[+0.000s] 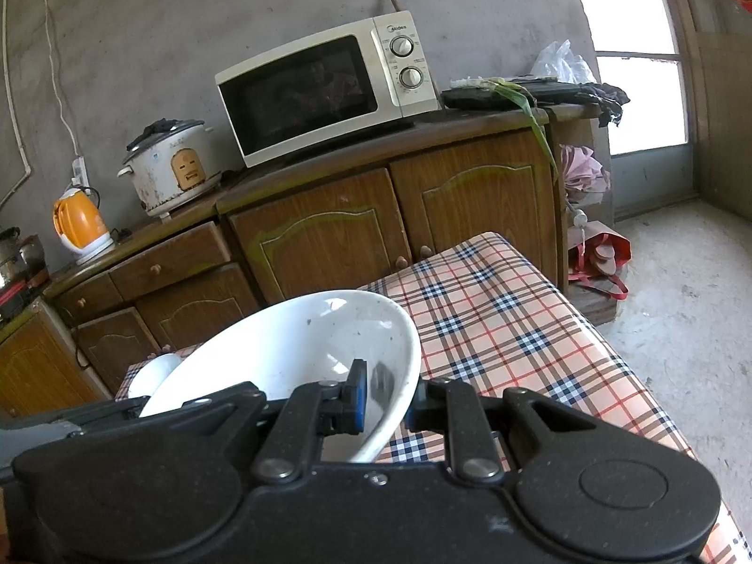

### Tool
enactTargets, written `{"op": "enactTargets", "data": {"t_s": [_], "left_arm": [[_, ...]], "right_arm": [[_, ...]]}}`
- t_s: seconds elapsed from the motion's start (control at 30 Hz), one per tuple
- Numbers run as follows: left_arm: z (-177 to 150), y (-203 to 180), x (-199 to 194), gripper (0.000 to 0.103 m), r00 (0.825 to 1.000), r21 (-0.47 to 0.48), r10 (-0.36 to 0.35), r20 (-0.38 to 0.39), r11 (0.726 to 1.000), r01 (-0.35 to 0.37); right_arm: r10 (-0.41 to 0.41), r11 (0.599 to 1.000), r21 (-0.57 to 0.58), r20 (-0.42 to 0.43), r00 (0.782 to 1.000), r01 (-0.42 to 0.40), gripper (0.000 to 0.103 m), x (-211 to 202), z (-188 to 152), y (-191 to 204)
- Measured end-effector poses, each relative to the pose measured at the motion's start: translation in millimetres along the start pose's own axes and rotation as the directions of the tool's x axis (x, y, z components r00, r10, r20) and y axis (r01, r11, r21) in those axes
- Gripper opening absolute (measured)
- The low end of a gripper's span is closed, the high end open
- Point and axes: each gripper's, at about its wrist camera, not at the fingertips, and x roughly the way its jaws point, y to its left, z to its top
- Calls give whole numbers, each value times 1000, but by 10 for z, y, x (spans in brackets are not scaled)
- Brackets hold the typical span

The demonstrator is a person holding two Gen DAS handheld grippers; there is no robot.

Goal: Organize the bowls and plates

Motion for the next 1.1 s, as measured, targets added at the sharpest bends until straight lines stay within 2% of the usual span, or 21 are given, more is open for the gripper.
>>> {"op": "enactTargets", "data": {"t_s": [1.1], "left_arm": [[-182,21,-81,33,1000,-10,-8,-11,1000,8]], "right_arm": [[8,1000,21,-25,1000,-8,20,-9,-263,-41]]}}
